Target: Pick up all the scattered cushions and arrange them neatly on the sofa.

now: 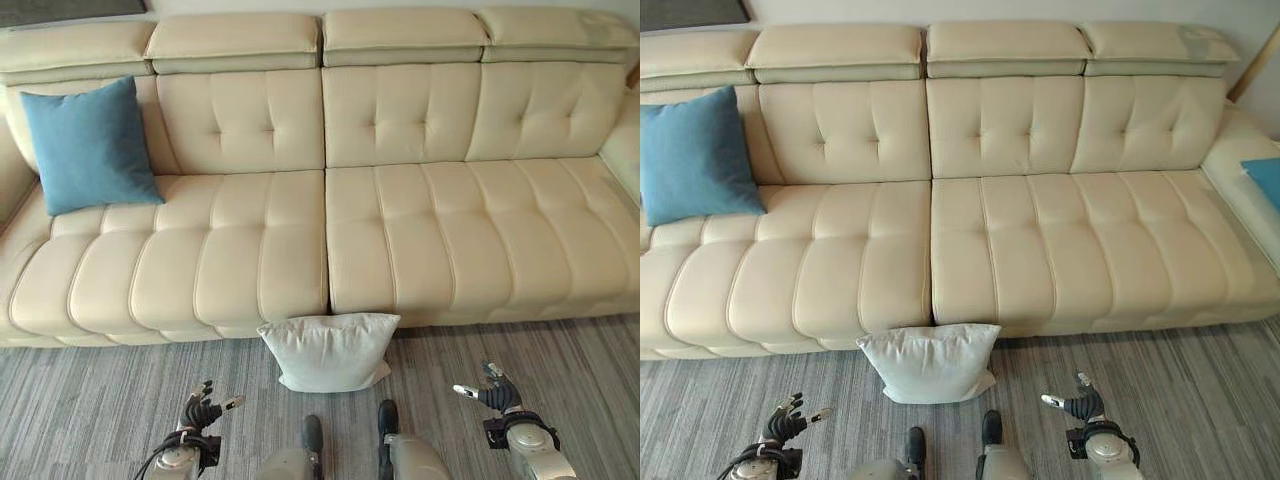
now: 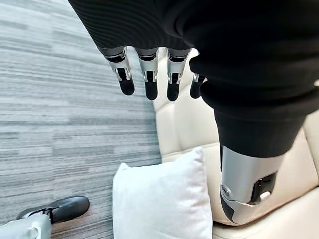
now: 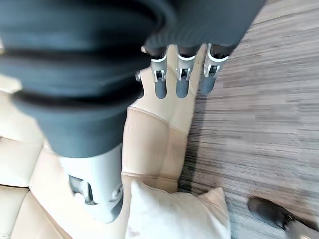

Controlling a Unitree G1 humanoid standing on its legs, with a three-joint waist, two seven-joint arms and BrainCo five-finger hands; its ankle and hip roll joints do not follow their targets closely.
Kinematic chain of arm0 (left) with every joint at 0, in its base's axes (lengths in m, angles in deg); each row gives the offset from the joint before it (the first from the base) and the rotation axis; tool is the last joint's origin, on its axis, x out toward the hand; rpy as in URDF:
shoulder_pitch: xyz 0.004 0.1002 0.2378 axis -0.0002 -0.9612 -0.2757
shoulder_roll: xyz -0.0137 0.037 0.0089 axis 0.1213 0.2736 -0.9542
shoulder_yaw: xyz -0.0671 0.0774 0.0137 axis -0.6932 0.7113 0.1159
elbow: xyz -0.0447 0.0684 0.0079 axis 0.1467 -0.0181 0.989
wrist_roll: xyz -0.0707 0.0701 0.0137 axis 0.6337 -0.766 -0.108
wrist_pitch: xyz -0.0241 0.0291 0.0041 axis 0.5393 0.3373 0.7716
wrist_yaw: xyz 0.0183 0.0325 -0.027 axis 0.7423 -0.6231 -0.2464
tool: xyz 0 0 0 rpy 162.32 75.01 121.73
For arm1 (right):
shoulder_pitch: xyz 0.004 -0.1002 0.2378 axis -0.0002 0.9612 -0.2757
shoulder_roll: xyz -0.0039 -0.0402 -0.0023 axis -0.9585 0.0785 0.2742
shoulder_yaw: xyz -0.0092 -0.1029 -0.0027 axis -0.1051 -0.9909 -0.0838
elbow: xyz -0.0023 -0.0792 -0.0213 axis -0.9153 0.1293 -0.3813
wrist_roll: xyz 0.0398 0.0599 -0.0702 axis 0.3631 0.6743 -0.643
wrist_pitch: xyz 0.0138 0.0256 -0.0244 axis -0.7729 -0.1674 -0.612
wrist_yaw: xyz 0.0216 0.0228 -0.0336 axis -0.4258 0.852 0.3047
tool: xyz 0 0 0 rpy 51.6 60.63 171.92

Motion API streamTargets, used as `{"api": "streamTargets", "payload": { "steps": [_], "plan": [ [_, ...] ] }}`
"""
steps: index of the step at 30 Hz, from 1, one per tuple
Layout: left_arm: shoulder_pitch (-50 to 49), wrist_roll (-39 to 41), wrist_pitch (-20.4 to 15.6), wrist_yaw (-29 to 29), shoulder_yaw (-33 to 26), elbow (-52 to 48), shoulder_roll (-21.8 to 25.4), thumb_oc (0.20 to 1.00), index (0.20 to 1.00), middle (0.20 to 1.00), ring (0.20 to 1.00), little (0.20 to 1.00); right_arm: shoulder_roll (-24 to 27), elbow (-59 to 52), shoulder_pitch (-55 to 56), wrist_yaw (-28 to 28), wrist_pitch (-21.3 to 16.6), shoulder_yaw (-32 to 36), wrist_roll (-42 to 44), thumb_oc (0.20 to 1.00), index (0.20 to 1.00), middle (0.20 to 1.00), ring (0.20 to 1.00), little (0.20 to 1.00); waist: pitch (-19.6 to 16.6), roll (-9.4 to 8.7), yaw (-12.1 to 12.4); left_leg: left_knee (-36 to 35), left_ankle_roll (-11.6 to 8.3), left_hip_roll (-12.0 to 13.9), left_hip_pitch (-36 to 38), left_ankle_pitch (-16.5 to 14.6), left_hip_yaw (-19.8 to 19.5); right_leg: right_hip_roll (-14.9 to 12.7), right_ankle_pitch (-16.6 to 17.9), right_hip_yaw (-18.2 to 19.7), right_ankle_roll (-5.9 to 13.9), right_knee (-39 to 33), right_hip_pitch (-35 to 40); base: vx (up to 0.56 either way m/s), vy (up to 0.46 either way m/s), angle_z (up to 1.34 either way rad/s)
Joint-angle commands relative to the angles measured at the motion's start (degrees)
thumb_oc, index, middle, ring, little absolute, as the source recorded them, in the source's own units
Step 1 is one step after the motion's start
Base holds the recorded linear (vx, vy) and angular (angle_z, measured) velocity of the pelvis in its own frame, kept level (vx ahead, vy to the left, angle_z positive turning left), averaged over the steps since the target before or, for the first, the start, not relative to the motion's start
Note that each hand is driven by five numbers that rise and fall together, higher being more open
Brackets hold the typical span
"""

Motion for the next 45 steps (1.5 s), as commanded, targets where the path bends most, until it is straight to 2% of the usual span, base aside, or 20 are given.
{"api": "streamTargets", "payload": {
  "steps": [1, 3, 4, 6, 7, 9, 12, 13, 17, 18, 19, 21, 25, 31, 35, 36, 37, 38, 41, 45],
  "plan": [
    [3.5, 2.5, -2.1, 1.9, -1.4, 0.8, 3.0, 1.0, 1.0, 1.0, 1.0, 1.0, 2.7, -0.2, -2.6, -2.1, -1.8, 0.1, -0.3, 1.0, 1.0, 1.0, 1.0, 1.0, -0.8, -1.54, 0.3, 10.3, -0.98, -1.8, -5.6, -7.5, -0.3, -2.8, -4.4, -0.4, 2.28, 5.2, -1.3, -0.17, -0.071, 0.26],
    [6.4, 3.3, -2.4, 3.0, -0.6, 1.8, 3.8, 1.0, 1.0, 1.0, 1.0, 1.0, 4.0, 0.4, -5.1, -3.3, -2.0, -0.9, -0.6, 1.0, 1.0, 1.0, 1.0, 1.0, 1.6, -1.36, 0.4, 14.7, -1.38, -1.6, -11.3, -8.2, -0.9, -3.4, -5.0, -1.1, 1.62, 9.0, -6.1, -0.3, -0.055, 0.35],
    [9.3, 4.0, -3.0, 4.4, 0.4, 2.5, 4.6, 1.0, 1.0, 1.0, 1.0, 1.0, 4.7, 2.1, -8.0, -4.8, -1.7, -2.2, -0.5, 1.0, 1.0, 1.0, 1.0, 1.0, 3.2, -1.13, 0.4, 18.5, -1.76, -1.6, -16.7, -8.5, -1.3, -4.1, -5.6, -1.3, 1.01, 12.7, -11.4, -0.28, -0.034, 0.46],
    [10.8, 4.7, -3.5, 5.1, 0.9, 3.4, 4.9, 1.0, 1.0, 1.0, 1.0, 1.0, 4.8, 3.5, -9.8, -5.5, -1.8, -3.3, -0.4, 1.0, 1.0, 1.0, 1.0, 1.0, 3.6, -1.08, 0.5, 20.2, -1.82, -1.5, -19.3, -8.7, -1.4, -4.1, -6.1, -1.3, 0.7, 14.7, -14.1, -0.13, -0.038, 0.43],
    [12.1, 5.5, -3.7, 5.6, 1.4, 4.0, 5.3, 1.0, 1.0, 1.0, 1.0, 1.0, 5.1, 4.6, -11.3, -6.1, -1.8, -4.0, -0.1, 1.0, 1.0, 1.0, 1.0, 1.0, 3.8, -0.75, 0.7, 22.4, -2.15, -1.2, -20.9, -10.8, -1.9, -3.7, -8.2, -0.6, 0.8, 17.2, -16.2, -0.09, -0.037, 0.4],
    [15.6, 7.3, -4.2, 6.8, 2.7, 5.5, 6.2, 1.0, 1.0, 1.0, 1.0, 1.0, 5.6, 6.9, -15.5, -7.5, -1.9, -5.6, 1.7, 1.0, 1.0, 1.0, 1.0, 1.0, 4.6, -0.62, 0.8, 26.0, -2.16, -1.1, -25.8, -11.4, -1.6, -3.9, -9.2, -0.1, 0.23, 20.8, -21.2, -0.12, -0.009, 0.18],
    [21.5, 8.9, -4.8, 7.8, 4.9, 7.7, 8.0, 1.0, 1.0, 1.0, 1.0, 1.0, 6.8, 9.9, -22.1, -8.9, -2.3, -6.9, 5.4, 1.0, 1.0, 1.0, 1.0, 1.0, 5.8, -0.57, 0.6, 32.3, -2.04, -0.3, -34.6, -12.4, -1.1, -4.1, -10.7, 0.6, -0.37, 26.8, -30.0, -0.14, 0.013, -0.04],
    [25.3, 9.4, -4.9, 8.1, 6.9, 7.8, 9.7, 1.0, 1.0, 1.0, 1.0, 1.0, 7.8, 11.3, -26.3, -10.0, -3.0, -7.8, 7.7, 1.0, 1.0, 1.0, 1.0, 1.0, 6.7, -0.5, 0.1, 36.5, -1.93, 0.0, -40.8, -13.2, -1.2, -4.4, -11.4, 1.5, -0.69, 31.1, -36.3, -0.15, 0.023, 0.03],
    [30.6, 10.5, -5.0, 8.5, 8.6, 8.0, 11.7, 1.0, 1.0, 1.0, 1.0, 1.0, 8.6, 13.8, -31.8, -11.2, -3.4, -8.7, 11.2, 1.0, 1.0, 1.0, 1.0, 1.0, 6.6, -0.32, -0.4, 41.0, -1.68, -0.2, -49.4, -14.0, -1.3, -4.1, -12.6, 2.6, -1.36, 35.7, -44.9, -0.08, 0.004, 0.07],
    [33.9, 11.0, -5.1, 8.7, 9.6, 8.4, 12.9, 1.0, 1.0, 1.0, 1.0, 1.0, 8.5, 14.9, -35.2, -12.0, -3.5, -9.9, 12.3, 1.0, 1.0, 1.0, 1.0, 1.0, 6.7, -0.25, -0.6, 43.3, -1.57, -0.3, -54.3, -14.4, -1.5, -3.9, -13.1, 3.4, -1.69, 38.3, -49.8, -0.02, -0.001, 0.07],
    [34.1, 11.1, -5.2, 8.7, 9.7, 8.5, 12.9, 1.0, 1.0, 1.0, 1.0, 1.0, 8.5, 15.0, -35.3, -12.0, -3.5, -9.9, 12.4, 1.0, 1.0, 1.0, 1.0, 1.0, 6.5, -0.29, -0.6, 43.6, -1.56, -0.3, -54.9, -14.5, -1.5, -3.9, -13.1, 3.5, -1.7, 38.6, -50.3, -0.03, -0.008, 0.03],
    [39.6, 11.1, -5.0, 9.0, 11.7, 9.0, 14.9, 1.0, 1.0, 1.0, 1.0, 1.0, 8.9, 15.6, -41.6, -12.7, -3.7, -12.4, 13.0, 1.0, 1.0, 1.0, 1.0, 1.0, 6.2, -0.16, -0.7, 47.2, -1.56, -0.3, -61.9, -15.2, -1.6, -3.9, -13.8, 4.5, -1.81, 41.8, -57.1, -0.02, -0.006, -0.09],
    [46.8, 9.4, -4.7, 9.3, 15.5, 9.5, 18.1, 1.0, 1.0, 1.0, 1.0, 1.0, 10.8, 15.0, -51.1, -14.0, -4.1, -16.5, 13.0, 1.0, 1.0, 1.0, 1.0, 1.0, 6.4, 0.79, -1.0, 51.9, -1.33, -0.8, -69.5, -16.2, -1.5, -3.6, -14.7, 5.5, -1.95, 46.9, -64.9, 0.01, -0.006, -0.03],
    [57.9, 9.7, -4.8, 10.4, 20.7, 10.1, 18.5, 1.0, 1.0, 1.0, 1.0, 1.0, 7.0, 13.5, -63.5, -17.4, -5.8, -22.3, 14.9, 1.0, 1.0, 1.0, 1.0, 1.0, 6.6, 1.77, -0.7, 54.6, -0.97, -1.4, -76.9, -16.3, -1.5, -3.0, -14.8, 6.0, -1.79, 50.4, -72.4, 0.03, 0.004, 0.03],
    [67.0, 11.9, -4.7, 11.5, 24.6, 14.7, 14.7, 1.0, 1.0, 1.0, 1.0, 1.0, 0.6, 18.1, -70.5, -18.6, -6.7, -24.6, 19.5, 1.0, 1.0, 1.0, 1.0, 1.0, 6.6, 2.11, -0.3, 56.6, -0.69, -1.8, -80.5, -16.3, -2.2, -3.0, -14.7, 6.1, -1.65, 52.3, -75.8, 0.02, -0.035, -0.02],
    [68.3, 12.1, -4.6, 11.9, 25.0, 15.2, 13.5, 1.0, 1.0, 1.0, 1.0, 1.0, -0.9, 19.2, -71.1, -18.7, -6.5, -24.9, 20.5, 0.558, 0.558, 0.558, 0.558, 0.558, 6.5, 2.15, -0.2, 56.6, -0.65, -1.9, -80.7, -16.2, -2.3, -3.0, -14.7, 6.0, -1.68, 52.5, -76.2, 0.02, -0.031, 0.0],
    [69.7, 12.5, -4.7, 12.5, 25.3, 15.8, 11.9, 0.74, 0.74, 0.74, 0.74, 0.74, -2.8, 20.3, -71.8, -18.6, -6.8, -25.1, 21.6, 0.2, 0.2, 0.2, 0.2, 0.2, 6.5, 2.19, -0.1, 56.9, -0.58, -2.0, -81.2, -16.1, -2.4, -3.0, -14.8, 6.0, -1.71, 52.8, -76.6, 0.0, -0.038, 0.0],
    [70.9, 12.6, -4.9, 13.4, 25.7, 15.5, 10.8, 0.2, 0.2, 0.2, 0.2, 0.2, -4.3, 20.5, -71.6, -18.7, -7.0, -25.0, 22.7, 0.2, 0.2, 0.2, 0.2, 0.2, 6.5, 2.22, -0.1, 56.9, -0.55, -2.3, -81.5, -16.0, -2.5, -3.0, -14.8, 5.9, -1.82, 52.9, -76.8, 0.0, 0.0, 0.0],
    [69.7, 13.2, -6.4, 15.2, 24.0, 12.9, 8.4, 0.2, 0.2, 0.2, 0.2, 0.2, -7.7, 18.4, -69.4, -18.4, -8.4, -24.7, 23.6, 0.2, 0.2, 0.2, 0.2, 0.2, 6.0, 1.93, -0.1, 55.9, -0.47, -2.6, -81.3, -15.5, -2.4, -2.7, -14.7, 5.7, -1.82, 52.4, -76.8, 0.0, -0.006, 0.04],
    [66.8, 13.5, -7.8, 16.5, 22.0, 9.1, 7.5, 0.2, 0.2, 0.2, 0.2, 0.2, -9.3, 13.7, -65.3, -18.5, -10.4, -24.3, 22.5, 0.2, 0.2, 0.2, 0.2, 0.2, 4.8, 1.6, -0.6, 53.1, -0.71, -3.0, -79.5, -14.5, -2.2, -2.2, -13.9, 5.4, -1.73, 50.1, -75.3, -0.01, 0.015, 0.05]
  ]
}}
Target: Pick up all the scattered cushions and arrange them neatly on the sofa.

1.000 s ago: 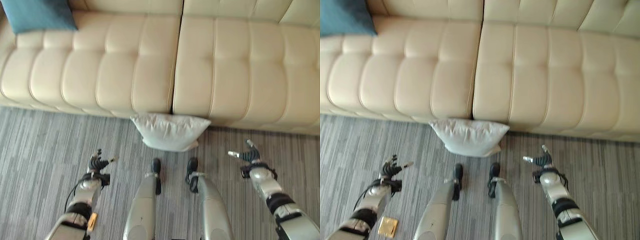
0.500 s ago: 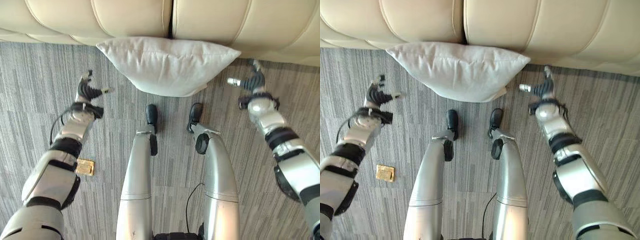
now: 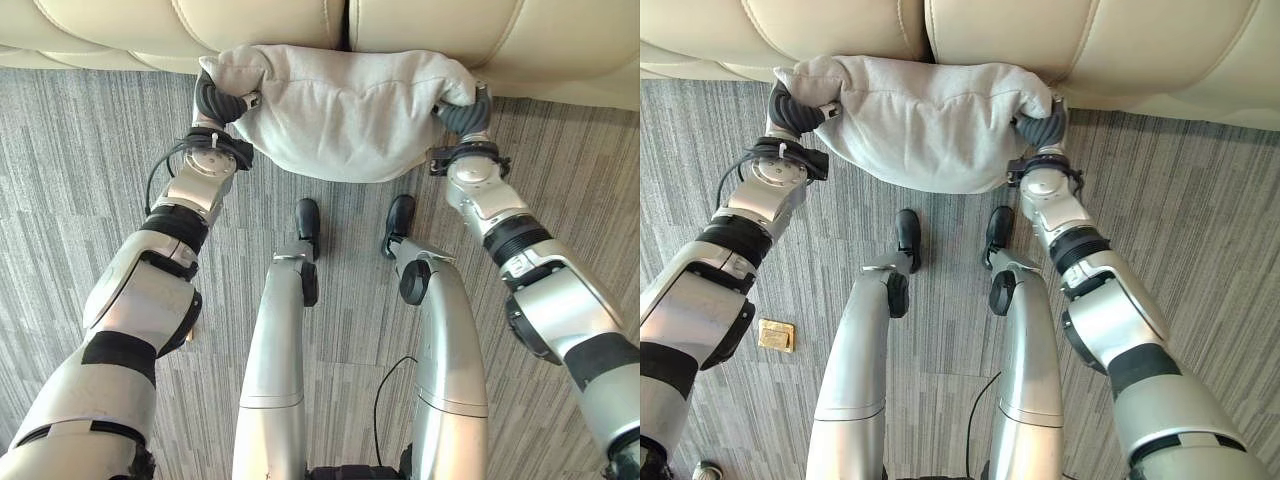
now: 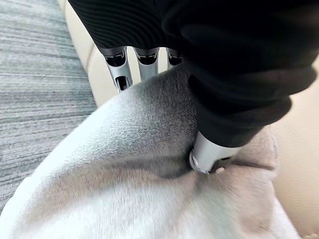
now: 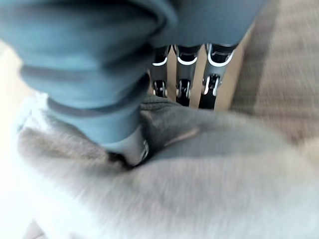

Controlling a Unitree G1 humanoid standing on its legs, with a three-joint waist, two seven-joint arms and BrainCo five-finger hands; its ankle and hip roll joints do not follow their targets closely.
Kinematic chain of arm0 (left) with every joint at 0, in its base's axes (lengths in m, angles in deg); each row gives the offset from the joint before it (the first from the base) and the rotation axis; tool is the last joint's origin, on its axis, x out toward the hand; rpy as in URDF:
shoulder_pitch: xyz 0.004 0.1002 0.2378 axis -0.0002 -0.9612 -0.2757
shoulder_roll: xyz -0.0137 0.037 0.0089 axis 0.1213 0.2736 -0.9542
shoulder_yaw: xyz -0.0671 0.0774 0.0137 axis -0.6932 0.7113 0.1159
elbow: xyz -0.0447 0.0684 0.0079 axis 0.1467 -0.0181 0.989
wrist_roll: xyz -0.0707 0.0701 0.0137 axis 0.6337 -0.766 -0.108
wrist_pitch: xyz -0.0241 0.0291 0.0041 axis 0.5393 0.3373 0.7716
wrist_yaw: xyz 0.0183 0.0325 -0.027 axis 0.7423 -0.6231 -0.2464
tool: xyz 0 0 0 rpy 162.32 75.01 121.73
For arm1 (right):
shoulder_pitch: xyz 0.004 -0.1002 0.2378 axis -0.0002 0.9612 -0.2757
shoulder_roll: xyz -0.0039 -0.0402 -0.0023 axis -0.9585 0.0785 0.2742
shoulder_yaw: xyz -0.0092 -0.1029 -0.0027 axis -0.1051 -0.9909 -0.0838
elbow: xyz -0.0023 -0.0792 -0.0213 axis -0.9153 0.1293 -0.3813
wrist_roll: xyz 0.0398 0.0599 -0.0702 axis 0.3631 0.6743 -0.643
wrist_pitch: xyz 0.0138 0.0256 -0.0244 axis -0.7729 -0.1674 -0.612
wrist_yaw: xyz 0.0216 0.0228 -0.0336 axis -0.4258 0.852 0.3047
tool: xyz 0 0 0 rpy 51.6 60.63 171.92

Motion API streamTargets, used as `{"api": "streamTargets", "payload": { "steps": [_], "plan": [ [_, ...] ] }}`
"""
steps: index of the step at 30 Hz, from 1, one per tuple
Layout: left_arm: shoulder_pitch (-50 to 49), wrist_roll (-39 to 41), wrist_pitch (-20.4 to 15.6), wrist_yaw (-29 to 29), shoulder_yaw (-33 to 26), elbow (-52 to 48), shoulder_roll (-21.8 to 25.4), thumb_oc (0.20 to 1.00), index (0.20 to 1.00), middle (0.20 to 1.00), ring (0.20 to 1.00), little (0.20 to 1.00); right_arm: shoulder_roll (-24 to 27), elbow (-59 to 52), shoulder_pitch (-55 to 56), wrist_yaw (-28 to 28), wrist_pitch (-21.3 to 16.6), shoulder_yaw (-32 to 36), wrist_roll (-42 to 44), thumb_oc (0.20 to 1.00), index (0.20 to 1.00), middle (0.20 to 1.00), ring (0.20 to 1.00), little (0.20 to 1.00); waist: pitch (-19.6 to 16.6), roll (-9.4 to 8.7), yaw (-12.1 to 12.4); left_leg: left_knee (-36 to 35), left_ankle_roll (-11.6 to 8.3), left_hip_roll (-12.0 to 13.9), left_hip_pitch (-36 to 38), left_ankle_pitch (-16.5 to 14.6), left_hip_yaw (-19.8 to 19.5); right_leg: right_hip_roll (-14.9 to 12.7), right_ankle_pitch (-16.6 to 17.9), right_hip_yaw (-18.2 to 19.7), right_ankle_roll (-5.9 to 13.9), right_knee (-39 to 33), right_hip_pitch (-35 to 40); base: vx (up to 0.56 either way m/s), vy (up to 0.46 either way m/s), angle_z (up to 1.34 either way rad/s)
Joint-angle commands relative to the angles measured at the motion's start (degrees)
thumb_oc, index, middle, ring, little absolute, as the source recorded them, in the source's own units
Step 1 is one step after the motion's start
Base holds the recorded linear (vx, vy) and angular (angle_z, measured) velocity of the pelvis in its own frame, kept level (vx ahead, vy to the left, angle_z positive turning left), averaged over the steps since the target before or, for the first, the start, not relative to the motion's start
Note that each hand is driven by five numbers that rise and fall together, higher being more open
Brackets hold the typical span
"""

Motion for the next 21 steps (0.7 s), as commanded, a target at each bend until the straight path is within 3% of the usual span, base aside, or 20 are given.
{"api": "streamTargets", "payload": {
  "steps": [1, 11, 12, 14, 15, 18, 19, 21],
  "plan": [
    [-8.0, 2.3, -5.6, 2.0, -4.1, -3.4, -3.7, 0.2, 0.2, 0.2, 0.2, 0.2, -6.6, -4.9, 7.3, 1.9, -5.3, -2.3, -1.5, 0.2, 0.2, 0.2, 0.2, 0.2, -11.6, 1.83, -0.7, 2.4, 0.56, -3.1, -2.2, -6.9, 0.6, 1.9, -3.5, 2.7, 4.94, -1.8, 1.1, -0.02, 0.04, 0.03],
    [-18.7, 1.0, -8.6, 4.6, -10.4, -19.9, -7.4, 0.2, 0.2, 0.2, 0.2, 0.2, -6.6, -17.4, 17.0, 3.3, -7.0, 0.8, -4.9, 0.2, 0.2, 0.2, 0.2, 0.2, -12.9, 2.12, -0.6, -9.5, -0.14, -2.3, 10.5, -4.3, -0.4, 1.5, -0.6, 1.6, 6.55, -12.5, 13.1, -0.06, 0.013, -0.03],
    [-24.7, -0.3, -9.2, 4.3, -12.5, -26.5, -8.9, 0.2, 0.2, 0.2, 0.2, 0.2, -6.2, -24.5, 22.2, 5.4, -7.4, 2.2, -6.5, 0.2, 0.2, 0.2, 0.2, 0.2, -13.1, 2.02, -0.7, -14.2, -0.55, -2.4, 17.3, -3.7, -0.5, 1.1, 0.4, 1.1, 7.16, -16.8, 19.4, 0.0, 0.0, 0.0],
    [-25.1, -0.4, -9.0, 4.3, -12.5, -26.8, -9.0, 0.2, 0.2, 0.2, 0.2, 0.2, -6.1, -24.8, 22.6, 5.3, -7.2, 2.2, -6.6, 0.2, 0.2, 0.2, 0.2, 0.2, -12.9, 2.08, -0.7, -14.6, -0.56, -2.4, 18.0, -3.5, -0.5, 1.1, 0.5, 1.0, 7.16, -17.2, 20.1, 0.0, 0.0, 0.0],
    [-30.0, -0.5, -9.2, 2.9, -13.4, -30.6, -10.0, 0.2, 0.2, 0.2, 0.2, 0.2, -5.4, -30.7, 27.9, 7.5, -7.2, 2.7, -7.9, 0.2, 0.2, 0.2, 0.2, 0.2, -13.0, 1.74, -0.8, -18.1, -0.81, -2.5, 23.9, -3.2, -0.8, 0.8, 1.4, 0.1, 7.63, -20.8, 25.7, 0.04, 0.002, 0.01],
    [-35.6, -1.5, -9.0, 1.5, -14.4, -34.7, -10.5, 0.2, 0.2, 0.2, 0.2, 0.2, -4.7, -35.9, 33.9, 9.3, -6.9, 3.8, -9.1, 0.2, 0.2, 0.2, 0.2, 0.2, -13.1, 1.51, -1.2, -21.5, -1.05, -2.4, 29.9, -2.9, -1.0, 0.5, 2.2, -0.5, 7.96, -24.4, 31.9, 0.09, 0.007, -0.01],
    [-45.7, -4.2, -8.4, -1.7, -15.1, -40.7, -10.8, 0.2, 0.2, 0.2, 0.2, 0.2, -3.0, -45.8, 44.6, 14.9, -6.8, 4.6, -10.1, 0.2, 0.2, 0.2, 0.2, 0.2, -13.5, 0.65, -1.8, -27.9, -1.19, -2.3, 41.2, -0.5, -0.6, -0.1, 5.3, -2.0, 8.2, -32.4, 43.8, 0.11, 0.008, -0.05],
    [-48.1, -4.5, -8.6, -2.2, -15.4, -42.9, -10.8, 0.2, 0.2, 0.2, 0.2, 0.2, -2.3, -48.2, 47.3, 16.1, -6.8, 5.0, -10.5, 0.2, 0.2, 0.2, 0.2, 0.2, -13.6, 0.46, -1.9, -30.0, -1.35, -2.1, 44.9, -0.1, -0.6, -0.1, 5.6, -2.4, 8.44, -34.3, 47.5, 0.16, -0.005, -0.03]
  ]
}}
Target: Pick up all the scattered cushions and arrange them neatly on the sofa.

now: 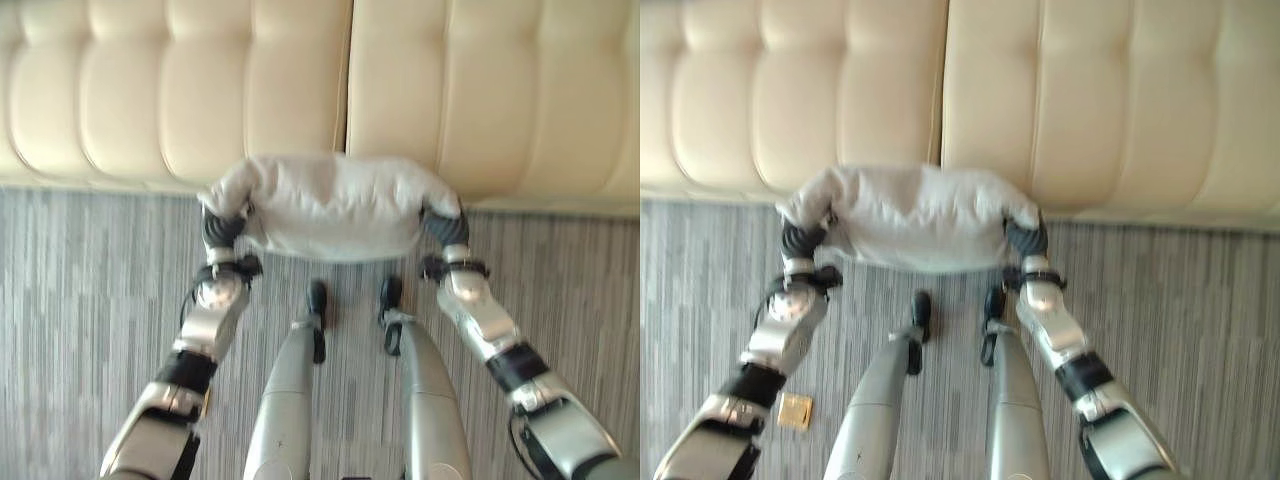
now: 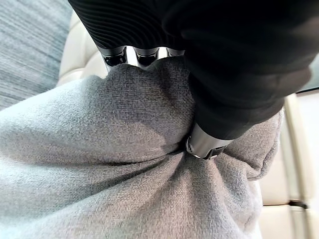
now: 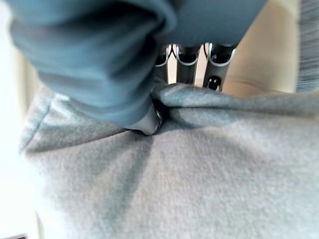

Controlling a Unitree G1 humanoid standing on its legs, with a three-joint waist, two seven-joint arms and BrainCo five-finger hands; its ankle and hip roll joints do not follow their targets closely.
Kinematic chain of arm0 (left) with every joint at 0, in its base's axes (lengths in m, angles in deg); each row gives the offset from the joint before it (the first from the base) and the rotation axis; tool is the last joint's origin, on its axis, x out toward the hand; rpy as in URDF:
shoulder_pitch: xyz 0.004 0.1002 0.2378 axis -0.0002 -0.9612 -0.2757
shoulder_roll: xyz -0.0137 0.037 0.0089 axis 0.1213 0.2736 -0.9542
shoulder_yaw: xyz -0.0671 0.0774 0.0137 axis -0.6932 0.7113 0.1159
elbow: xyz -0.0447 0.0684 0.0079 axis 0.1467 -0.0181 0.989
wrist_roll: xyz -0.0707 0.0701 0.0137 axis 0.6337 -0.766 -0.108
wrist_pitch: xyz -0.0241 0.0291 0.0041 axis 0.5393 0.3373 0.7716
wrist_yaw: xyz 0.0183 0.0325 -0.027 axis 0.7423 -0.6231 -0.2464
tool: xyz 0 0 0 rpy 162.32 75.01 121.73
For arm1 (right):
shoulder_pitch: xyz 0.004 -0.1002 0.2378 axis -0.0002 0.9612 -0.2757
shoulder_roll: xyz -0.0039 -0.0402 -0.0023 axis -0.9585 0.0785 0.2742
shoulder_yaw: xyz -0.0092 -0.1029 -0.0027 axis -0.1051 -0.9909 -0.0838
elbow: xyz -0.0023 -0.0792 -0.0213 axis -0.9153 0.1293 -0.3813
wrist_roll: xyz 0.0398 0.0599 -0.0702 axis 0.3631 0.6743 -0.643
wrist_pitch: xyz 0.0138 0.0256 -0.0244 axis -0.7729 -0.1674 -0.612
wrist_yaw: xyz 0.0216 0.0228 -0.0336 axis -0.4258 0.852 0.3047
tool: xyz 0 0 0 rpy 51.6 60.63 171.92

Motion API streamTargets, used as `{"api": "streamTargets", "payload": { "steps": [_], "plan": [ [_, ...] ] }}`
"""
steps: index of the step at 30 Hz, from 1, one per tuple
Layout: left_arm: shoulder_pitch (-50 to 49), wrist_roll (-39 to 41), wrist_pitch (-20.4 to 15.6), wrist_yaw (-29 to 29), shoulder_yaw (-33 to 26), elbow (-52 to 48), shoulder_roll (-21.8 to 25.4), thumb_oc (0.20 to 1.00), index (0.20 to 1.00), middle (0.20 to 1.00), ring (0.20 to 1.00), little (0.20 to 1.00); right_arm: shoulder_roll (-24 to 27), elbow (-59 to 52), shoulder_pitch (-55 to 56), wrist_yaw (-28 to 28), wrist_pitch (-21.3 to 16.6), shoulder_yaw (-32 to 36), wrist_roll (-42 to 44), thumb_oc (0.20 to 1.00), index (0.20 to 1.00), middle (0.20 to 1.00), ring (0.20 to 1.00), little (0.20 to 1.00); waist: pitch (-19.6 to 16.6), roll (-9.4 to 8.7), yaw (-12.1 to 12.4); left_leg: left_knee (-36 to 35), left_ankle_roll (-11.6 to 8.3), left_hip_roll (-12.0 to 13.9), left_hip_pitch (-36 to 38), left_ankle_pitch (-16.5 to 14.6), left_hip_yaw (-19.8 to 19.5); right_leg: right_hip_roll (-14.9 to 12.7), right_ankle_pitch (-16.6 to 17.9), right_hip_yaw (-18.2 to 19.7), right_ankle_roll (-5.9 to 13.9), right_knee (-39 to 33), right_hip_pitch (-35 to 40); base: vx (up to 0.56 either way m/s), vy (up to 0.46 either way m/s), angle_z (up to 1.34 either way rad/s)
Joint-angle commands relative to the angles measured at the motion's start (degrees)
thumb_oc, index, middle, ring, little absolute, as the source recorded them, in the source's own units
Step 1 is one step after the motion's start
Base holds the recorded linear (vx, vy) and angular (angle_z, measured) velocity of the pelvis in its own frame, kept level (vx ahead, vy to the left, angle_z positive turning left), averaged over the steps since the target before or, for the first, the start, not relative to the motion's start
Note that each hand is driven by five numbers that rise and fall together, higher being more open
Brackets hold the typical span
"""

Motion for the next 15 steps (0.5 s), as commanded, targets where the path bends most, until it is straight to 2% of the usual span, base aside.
{"api": "streamTargets", "payload": {
  "steps": [1, 4, 6, 8, 9, 15],
  "plan": [
    [-1.5, -5.9, -4.0, -5.6, 2.5, -6.5, -1.7, 0.2, 0.2, 0.2, 0.2, 0.2, -1.2, -10.5, 3.5, 9.8, -3.8, -2.9, -4.1, 0.2, 0.2, 0.2, 0.2, 0.2, -3.6, -0.18, -0.8, -5.0, -0.6, -1.1, 10.0, -2.7, -2.0, -0.3, 3.5, -0.7, 3.9, -12.2, 13.8, 0.21, -0.01, -0.01],
    [-8.7, -9.0, -4.2, -6.5, 1.0, -11.7, -0.6, 0.2, 0.2, 0.2, 0.2, 0.2, 1.3, -15.9, 11.1, 12.8, -4.0, -0.5, -4.2, 0.2, 0.2, 0.2, 0.2, 0.2, -5.3, -0.66, -1.1, -9.2, -0.81, -0.6, 17.5, -2.1, -2.1, 0.2, 4.1, -1.1, 4.47, -17.2, 21.7, 0.22, 0.009, -0.06],
    [-14.1, -8.3, -4.7, -6.8, -1.1, -14.7, -0.6, 0.2, 0.2, 0.2, 0.2, 0.2, 2.6, -18.8, 16.2, 14.3, -4.3, 1.8, -3.3, 0.2, 0.2, 0.2, 0.2, 0.2, -7.4, -1.26, -0.9, -12.4, -0.75, 0.1, 23.6, -1.9, -1.6, 0.9, 5.0, -0.6, 5.1, -21.3, 28.1, 0.23, 0.02, -0.05],
    [-15.6, -8.2, -4.7, -7.0, -1.5, -15.8, -0.3, 0.2, 0.2, 0.2, 0.2, 0.2, 3.1, -19.9, 17.3, 14.8, -4.3, 2.7, -3.0, 0.2, 0.2, 0.2, 0.2, 0.2, -8.2, -1.48, -0.9, -13.8, -0.64, 0.1, 25.6, -1.7, -1.3, 1.2, 5.5, -0.5, 5.35, -23.0, 29.9, 0.19, 0.027, -0.19],
    [-18.2, -8.4, -4.7, -7.9, -2.9, -17.1, 0.5, 0.2, 0.2, 0.2, 0.2, 0.2, 3.7, -21.4, 19.6, 15.8, -4.2, 4.8, -2.6, 0.2, 0.2, 0.2, 0.2, 0.2, -10.1, -1.53, -0.9, -15.7, -0.48, 0.1, 28.3, -1.7, -0.6, 1.7, 5.7, -0.3, 5.71, -24.8, 32.6, 0.19, 0.034, -0.21],
    [-21.5, -8.5, -4.1, -8.7, -4.8, -19.4, 1.6, 0.2, 0.2, 0.2, 0.2, 0.2, 3.9, -23.5, 21.2, 16.4, -3.8, 6.6, -2.3, 0.2, 0.2, 0.2, 0.2, 0.2, -12.8, -1.1, -0.3, -18.5, -0.11, -0.1, 34.5, -2.2, 0.6, 1.7, 6.0, 0.4, 6.43, -27.0, 37.8, 0.15, 0.078, -0.16]
  ]
}}
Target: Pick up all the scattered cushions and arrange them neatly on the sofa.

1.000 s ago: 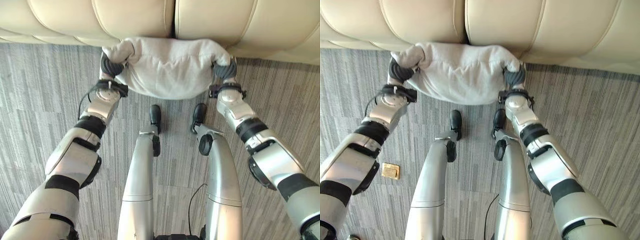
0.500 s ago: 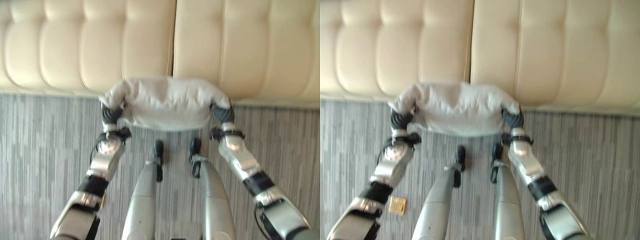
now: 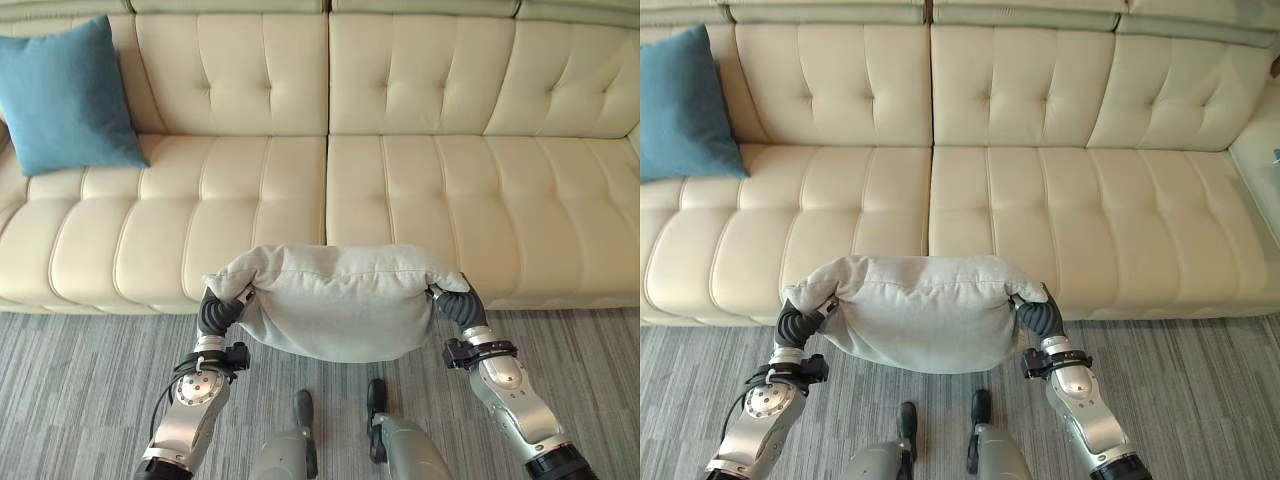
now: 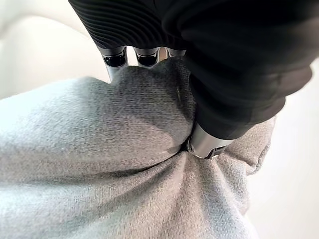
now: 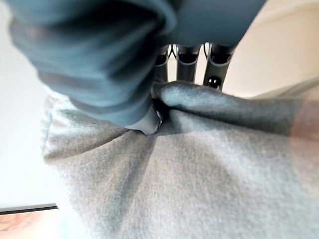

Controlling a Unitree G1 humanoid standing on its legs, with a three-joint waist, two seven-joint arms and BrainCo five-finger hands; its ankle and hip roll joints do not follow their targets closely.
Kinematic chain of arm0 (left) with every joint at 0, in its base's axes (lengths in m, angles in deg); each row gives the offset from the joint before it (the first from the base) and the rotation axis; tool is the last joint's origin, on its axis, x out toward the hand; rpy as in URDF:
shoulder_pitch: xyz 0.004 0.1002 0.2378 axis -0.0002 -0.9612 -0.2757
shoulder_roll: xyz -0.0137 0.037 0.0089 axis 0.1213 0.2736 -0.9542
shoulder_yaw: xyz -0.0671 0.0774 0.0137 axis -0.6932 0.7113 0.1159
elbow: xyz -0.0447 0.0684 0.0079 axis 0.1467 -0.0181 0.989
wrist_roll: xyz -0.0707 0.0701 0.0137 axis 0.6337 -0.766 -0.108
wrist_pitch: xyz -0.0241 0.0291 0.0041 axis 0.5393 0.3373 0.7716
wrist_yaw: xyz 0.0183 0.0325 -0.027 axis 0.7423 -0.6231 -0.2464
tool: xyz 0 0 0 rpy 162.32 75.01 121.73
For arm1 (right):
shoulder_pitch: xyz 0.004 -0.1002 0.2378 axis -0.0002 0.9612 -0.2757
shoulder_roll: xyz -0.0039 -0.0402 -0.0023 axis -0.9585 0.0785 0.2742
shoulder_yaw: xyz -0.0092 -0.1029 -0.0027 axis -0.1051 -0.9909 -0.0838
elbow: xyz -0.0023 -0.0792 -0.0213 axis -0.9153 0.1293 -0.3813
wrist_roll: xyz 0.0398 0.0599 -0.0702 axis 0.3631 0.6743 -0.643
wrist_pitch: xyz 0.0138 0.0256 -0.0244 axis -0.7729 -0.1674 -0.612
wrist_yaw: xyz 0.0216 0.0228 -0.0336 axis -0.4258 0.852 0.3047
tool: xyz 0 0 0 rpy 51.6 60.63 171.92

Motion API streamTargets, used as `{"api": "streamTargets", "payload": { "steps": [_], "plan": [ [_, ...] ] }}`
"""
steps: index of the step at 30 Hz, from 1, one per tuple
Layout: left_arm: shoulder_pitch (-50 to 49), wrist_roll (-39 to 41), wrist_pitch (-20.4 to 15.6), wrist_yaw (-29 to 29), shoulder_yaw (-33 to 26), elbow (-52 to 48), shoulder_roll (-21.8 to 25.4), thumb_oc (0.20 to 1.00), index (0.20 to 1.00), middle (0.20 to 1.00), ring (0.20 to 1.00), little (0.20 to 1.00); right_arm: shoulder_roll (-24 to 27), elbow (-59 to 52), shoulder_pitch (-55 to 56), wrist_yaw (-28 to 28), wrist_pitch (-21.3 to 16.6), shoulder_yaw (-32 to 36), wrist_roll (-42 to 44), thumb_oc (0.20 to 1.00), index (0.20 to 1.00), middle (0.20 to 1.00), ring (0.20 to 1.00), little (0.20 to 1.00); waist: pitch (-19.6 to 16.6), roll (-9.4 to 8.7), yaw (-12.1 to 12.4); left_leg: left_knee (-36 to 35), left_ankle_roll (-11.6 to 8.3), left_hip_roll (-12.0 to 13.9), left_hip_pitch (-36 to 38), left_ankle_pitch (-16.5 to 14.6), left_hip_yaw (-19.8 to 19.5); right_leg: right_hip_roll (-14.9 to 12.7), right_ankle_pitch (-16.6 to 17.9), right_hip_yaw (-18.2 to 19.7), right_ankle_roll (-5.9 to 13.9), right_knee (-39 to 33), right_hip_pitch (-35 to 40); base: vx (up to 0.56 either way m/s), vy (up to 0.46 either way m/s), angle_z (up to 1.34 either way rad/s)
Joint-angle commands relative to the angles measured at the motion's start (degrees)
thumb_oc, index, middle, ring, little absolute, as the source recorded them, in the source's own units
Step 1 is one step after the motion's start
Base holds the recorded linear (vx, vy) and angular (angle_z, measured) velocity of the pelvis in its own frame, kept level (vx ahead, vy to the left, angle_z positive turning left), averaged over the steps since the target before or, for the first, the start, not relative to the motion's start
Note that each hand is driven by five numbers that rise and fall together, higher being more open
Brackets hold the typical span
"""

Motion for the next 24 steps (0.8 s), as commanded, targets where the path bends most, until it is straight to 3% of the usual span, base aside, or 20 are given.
{"api": "streamTargets", "payload": {
  "steps": [1, 7, 11, 14, 19, 21, 24],
  "plan": [
    [1.4, -2.1, -4.2, -0.8, -2.4, -5.7, 1.1, 0.2, 0.2, 0.2, 0.2, 0.2, -0.6, -7.8, -1.8, 1.8, -4.5, 0.5, 0.4, 0.2, 0.2, 0.2, 0.2, 0.2, -5.6, -0.51, 0.7, 2.8, -1.01, -0.9, 1.5, -5.5, -1.1, -1.9, -0.1, 0.3, 4.99, -2.8, 4.8, 0.1, 0.094, -0.12],
    [0.0, -3.1, -3.4, -1.8, -1.9, -5.1, 1.6, 0.2, 0.2, 0.2, 0.2, 0.2, -2.0, -7.1, -1.7, 3.4, -3.9, -0.3, 1.7, 0.2, 0.2, 0.2, 0.2, 0.2, -6.0, -0.28, 1.7, 2.6, 0.41, -2.1, 3.9, -7.0, 0.0, -3.3, 0.6, 1.4, 6.64, -1.3, 6.2, 0.05, 0.134, -0.11],
    [0.1, -2.8, -3.2, -2.2, -2.1, -4.8, 2.4, 0.2, 0.2, 0.2, 0.2, 0.2, -2.5, -6.9, -1.8, 3.9, -3.7, -0.3, 1.9, 0.2, 0.2, 0.2, 0.2, 0.2, -5.1, 0.11, 1.6, 3.1, 2.03, -3.0, 4.0, -7.4, 0.1, -4.2, 3.7, 2.7, 8.22, 7.4, 2.9, 0.0, 0.158, -0.15],
    [0.1, -3.2, -3.1, -2.5, -2.5, -4.2, 2.5, 0.2, 0.2, 0.2, 0.2, 0.2, -2.8, -6.9, -1.5, 4.2, -3.6, -0.1, 2.5, 0.2, 0.2, 0.2, 0.2, 0.2, -4.4, 0.78, 1.4, 3.4, 2.75, -3.4, 5.3, -8.2, 0.0, -3.6, 2.8, 2.1, 7.76, 12.0, -1.0, 0.1, 0.117, -0.2],
    [-0.5, -3.3, -2.5, -3.2, -2.6, -3.9, 1.8, 0.2, 0.2, 0.2, 0.2, 0.2, -2.3, -6.5, -1.4, 4.4, -3.3, 0.3, 2.7, 0.2, 0.2, 0.2, 0.2, 0.2, -4.0, 1.2, 0.2, 1.8, 2.56, -4.2, 9.3, -9.6, -1.1, -2.4, 3.1, -0.5, 6.92, 5.4, -7.0, 0.18, -0.004, -0.04],
    [-0.3, -3.6, -2.4, -3.5, -2.6, -3.2, 1.1, 0.2, 0.2, 0.2, 0.2, 0.2, -2.2, -6.4, -0.8, 4.5, -3.4, 0.6, 2.9, 0.2, 0.2, 0.2, 0.2, 0.2, -4.0, 1.18, -0.8, 1.0, 1.9, -4.3, 12.2, -10.7, -2.1, -1.6, 4.3, -2.9, 7.16, -0.2, -7.7, 0.31, -0.082, 0.13],
    [0.4, -4.1, -2.3, -3.6, -2.6, -2.6, 0.5, 0.2, 0.2, 0.2, 0.2, 0.2, -2.1, -6.9, 0.4, 4.9, -3.2, 1.4, 2.3, 0.2, 0.2, 0.2, 0.2, 0.2, -4.3, 1.03, -2.1, 0.7, 0.34, -3.5, 15.8, -11.7, -3.5, -1.4, 5.4, -5.5, 7.64, -2.7, -9.0, 0.35, -0.14, 0.39]
  ]
}}
